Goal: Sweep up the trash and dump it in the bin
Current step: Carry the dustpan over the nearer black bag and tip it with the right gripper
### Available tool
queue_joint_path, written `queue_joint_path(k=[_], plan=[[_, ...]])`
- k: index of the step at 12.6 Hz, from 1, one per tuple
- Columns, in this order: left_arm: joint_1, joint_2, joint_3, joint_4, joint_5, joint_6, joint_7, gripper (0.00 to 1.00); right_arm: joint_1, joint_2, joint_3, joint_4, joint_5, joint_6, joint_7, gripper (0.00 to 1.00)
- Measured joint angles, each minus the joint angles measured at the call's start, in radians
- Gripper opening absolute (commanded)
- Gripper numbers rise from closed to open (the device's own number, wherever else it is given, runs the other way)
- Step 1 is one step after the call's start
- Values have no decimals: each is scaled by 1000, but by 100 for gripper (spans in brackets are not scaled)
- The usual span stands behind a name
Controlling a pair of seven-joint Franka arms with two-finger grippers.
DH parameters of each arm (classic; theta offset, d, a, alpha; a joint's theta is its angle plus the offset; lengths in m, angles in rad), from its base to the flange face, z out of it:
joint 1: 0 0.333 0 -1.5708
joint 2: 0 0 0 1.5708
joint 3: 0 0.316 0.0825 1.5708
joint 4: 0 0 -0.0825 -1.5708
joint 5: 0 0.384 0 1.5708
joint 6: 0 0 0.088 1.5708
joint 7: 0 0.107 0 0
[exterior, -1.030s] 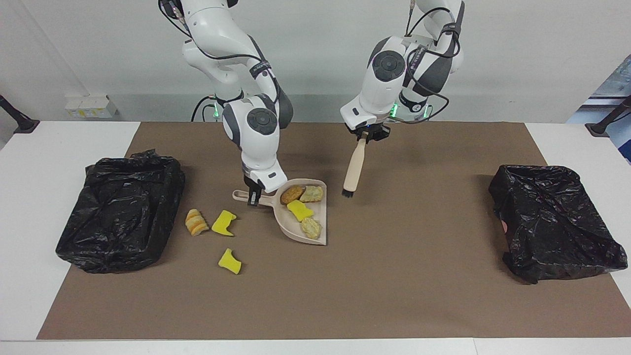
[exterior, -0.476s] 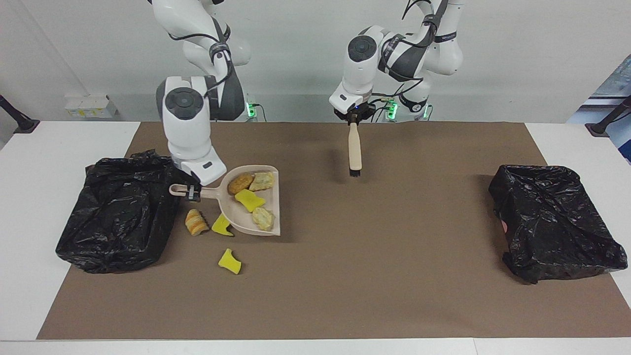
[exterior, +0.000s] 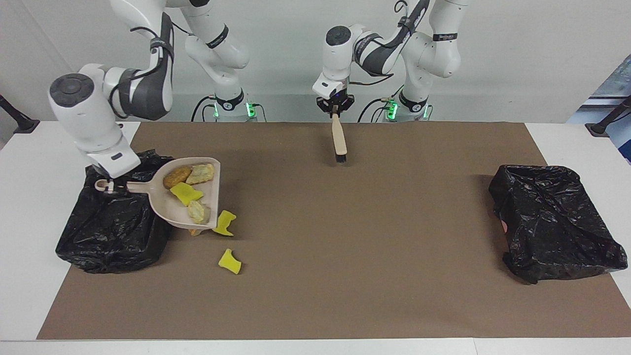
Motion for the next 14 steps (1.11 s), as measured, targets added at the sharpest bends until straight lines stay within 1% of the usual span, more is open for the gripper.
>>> queue_joint_path(k=[2,4,5,7,9,10,11,12,14], plan=[[-21,-1,0,-35,0,30,-8,0,-92,0,-1,14,1,8,-100,0],[-21,-6,3,-43,0,31,-7,0,-157,0,-4,41,-11,10,-175,0],[-21,-10,4,-46,-1,31,-4,0,-170,-1,-10,51,-57,19,-185,0],[-22,-13,4,-47,-25,31,6,0,-174,-3,-13,54,-201,77,-159,0],[-30,-11,3,-52,-56,31,14,0,-169,-10,-7,31,-375,123,-51,0],[-32,-11,1,-54,-61,31,14,0,-161,-23,-5,0,-456,143,27,0],[-33,-11,1,-56,-64,31,16,22,-152,-47,-3,-50,-538,164,118,0],[-33,-11,1,-57,-65,31,25,25,-134,-78,-1,-109,-614,177,207,0],[-33,-10,2,-59,-66,31,53,29,-94,-130,1,-185,-715,180,290,0]])
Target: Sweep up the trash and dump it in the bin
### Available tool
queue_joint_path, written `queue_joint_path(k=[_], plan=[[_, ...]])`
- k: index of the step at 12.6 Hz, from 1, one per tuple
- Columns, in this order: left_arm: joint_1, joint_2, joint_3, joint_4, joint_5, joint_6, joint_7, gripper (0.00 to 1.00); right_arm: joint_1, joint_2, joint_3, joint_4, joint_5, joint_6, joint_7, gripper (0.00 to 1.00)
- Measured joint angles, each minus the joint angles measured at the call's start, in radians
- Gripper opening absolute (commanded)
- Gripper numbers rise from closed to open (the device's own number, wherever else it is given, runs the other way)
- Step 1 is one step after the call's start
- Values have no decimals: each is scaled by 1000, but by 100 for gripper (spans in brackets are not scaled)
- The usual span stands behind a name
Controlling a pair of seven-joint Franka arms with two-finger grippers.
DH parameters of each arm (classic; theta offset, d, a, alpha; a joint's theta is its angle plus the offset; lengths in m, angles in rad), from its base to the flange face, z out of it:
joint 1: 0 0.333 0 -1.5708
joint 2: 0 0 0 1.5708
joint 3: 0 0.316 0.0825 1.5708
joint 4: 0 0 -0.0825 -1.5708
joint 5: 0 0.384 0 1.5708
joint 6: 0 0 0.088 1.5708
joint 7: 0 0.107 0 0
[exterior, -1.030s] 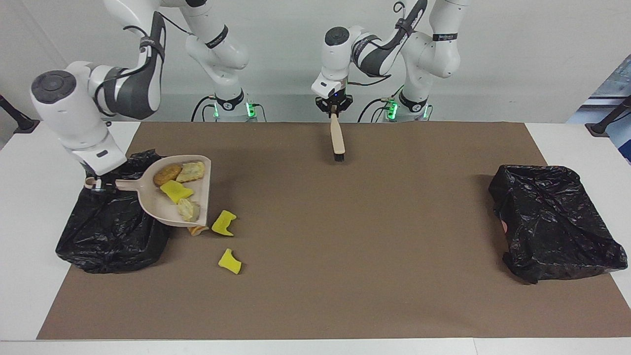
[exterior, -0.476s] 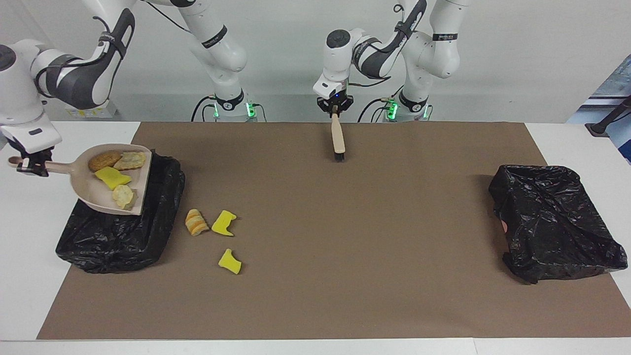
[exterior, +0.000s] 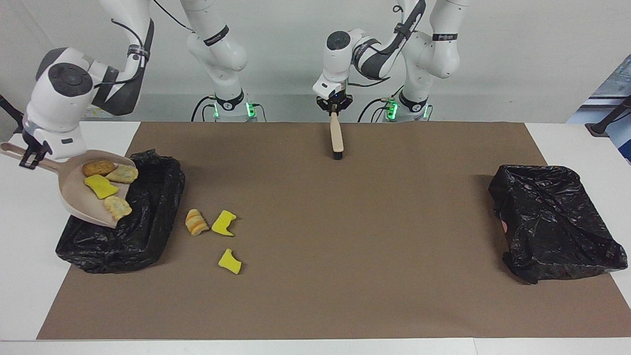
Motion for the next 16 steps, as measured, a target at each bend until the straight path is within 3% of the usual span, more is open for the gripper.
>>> queue_joint_path(k=[3,6,9,10,12,16], plan=[[0,2,3,-1,-2,0,12,38,15,-31,1,-22,-116,0,8,0],[1,3,7,0,-8,4,14,50,14,-55,-1,-6,-139,1,7,0],[56,40,23,40,-9,13,62,81,15,-94,2,22,-123,1,-20,0],[92,66,28,72,-9,14,104,92,16,-100,3,24,-75,1,-38,0],[183,120,34,150,-6,7,221,100,20,-100,4,23,60,0,-51,0],[382,182,41,325,142,-91,407,100,23,-98,3,21,373,-69,-33,0]])
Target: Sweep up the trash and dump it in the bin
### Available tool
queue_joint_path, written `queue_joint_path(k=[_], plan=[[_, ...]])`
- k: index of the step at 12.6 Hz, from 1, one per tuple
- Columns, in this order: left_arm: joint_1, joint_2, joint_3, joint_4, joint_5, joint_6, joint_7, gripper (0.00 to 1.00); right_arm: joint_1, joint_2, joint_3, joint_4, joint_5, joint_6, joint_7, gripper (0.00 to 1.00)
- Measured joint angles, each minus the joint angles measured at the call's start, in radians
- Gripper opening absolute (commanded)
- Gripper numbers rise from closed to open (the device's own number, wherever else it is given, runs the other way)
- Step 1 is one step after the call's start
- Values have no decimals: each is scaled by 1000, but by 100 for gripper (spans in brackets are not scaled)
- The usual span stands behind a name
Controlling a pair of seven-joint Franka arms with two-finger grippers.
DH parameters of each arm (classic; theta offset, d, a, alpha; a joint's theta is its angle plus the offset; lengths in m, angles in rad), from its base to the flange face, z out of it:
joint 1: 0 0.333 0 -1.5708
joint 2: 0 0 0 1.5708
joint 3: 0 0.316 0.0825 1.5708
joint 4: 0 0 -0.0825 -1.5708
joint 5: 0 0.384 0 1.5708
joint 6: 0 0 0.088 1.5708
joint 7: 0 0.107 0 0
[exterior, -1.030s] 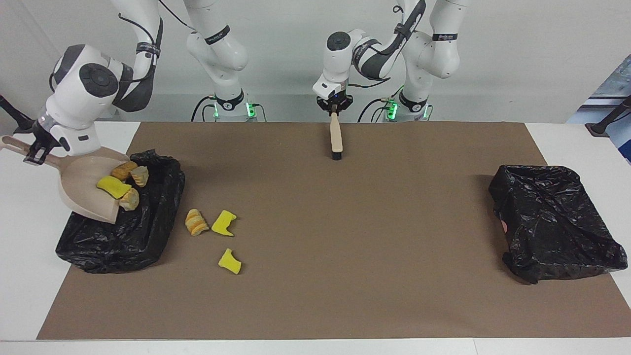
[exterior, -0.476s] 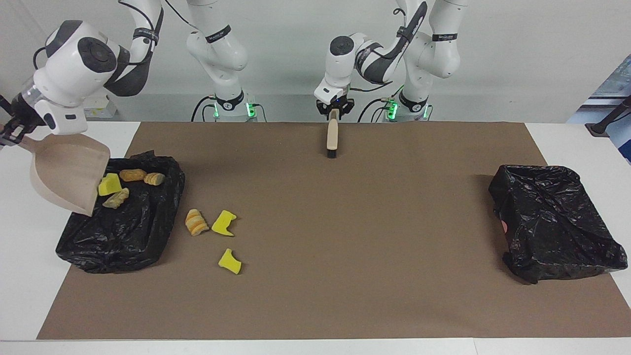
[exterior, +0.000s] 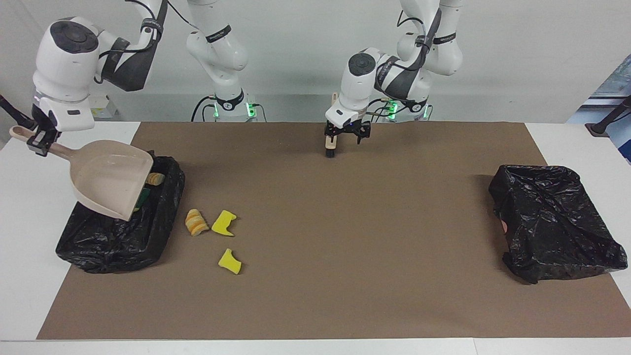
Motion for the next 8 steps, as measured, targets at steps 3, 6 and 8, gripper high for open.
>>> queue_joint_path(k=[3,6,8], plan=[[171,12,3,132,19,-93,210,100,20,-3,5,0,137,-119,176,0],[318,12,6,317,20,-290,405,100,99,-7,11,-2,227,-247,557,0],[370,12,5,405,21,-365,469,100,185,-9,14,-4,275,-291,828,0]])
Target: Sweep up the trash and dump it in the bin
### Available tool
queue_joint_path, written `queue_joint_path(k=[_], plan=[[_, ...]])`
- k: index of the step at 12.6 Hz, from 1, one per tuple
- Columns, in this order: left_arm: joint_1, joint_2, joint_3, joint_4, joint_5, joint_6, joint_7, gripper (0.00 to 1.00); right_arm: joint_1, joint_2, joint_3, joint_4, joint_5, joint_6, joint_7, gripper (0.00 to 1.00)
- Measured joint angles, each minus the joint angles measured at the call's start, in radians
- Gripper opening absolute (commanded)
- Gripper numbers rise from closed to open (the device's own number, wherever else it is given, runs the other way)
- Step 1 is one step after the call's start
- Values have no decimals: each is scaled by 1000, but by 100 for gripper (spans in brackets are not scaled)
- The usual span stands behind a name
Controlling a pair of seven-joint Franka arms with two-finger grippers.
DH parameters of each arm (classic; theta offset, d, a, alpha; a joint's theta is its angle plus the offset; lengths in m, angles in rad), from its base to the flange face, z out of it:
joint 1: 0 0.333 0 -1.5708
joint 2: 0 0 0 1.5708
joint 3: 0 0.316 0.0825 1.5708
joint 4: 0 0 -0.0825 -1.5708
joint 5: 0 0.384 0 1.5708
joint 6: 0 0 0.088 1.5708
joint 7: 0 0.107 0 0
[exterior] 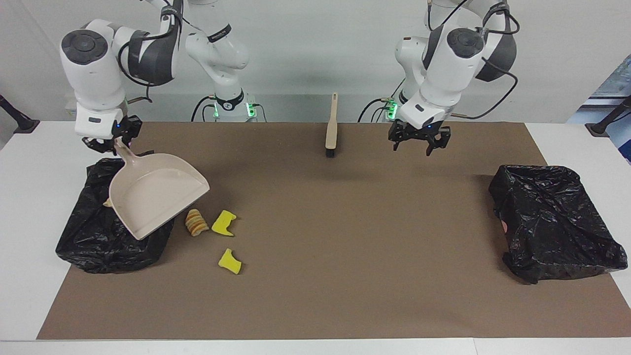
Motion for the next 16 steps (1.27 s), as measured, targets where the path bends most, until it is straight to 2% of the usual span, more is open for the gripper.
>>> queue_joint_path(k=[4,6,11,16], plan=[[69,30,-1,173,4,-148,68,100,175,9,5,-12,136,-25,442,0],[115,45,0,240,4,-201,118,100,283,52,6,-14,160,-14,654,0],[141,55,-1,297,4,-232,138,100,485,216,7,45,316,150,1031,0],[178,53,24,302,5,-240,136,100,688,449,7,178,333,300,1379,0]])
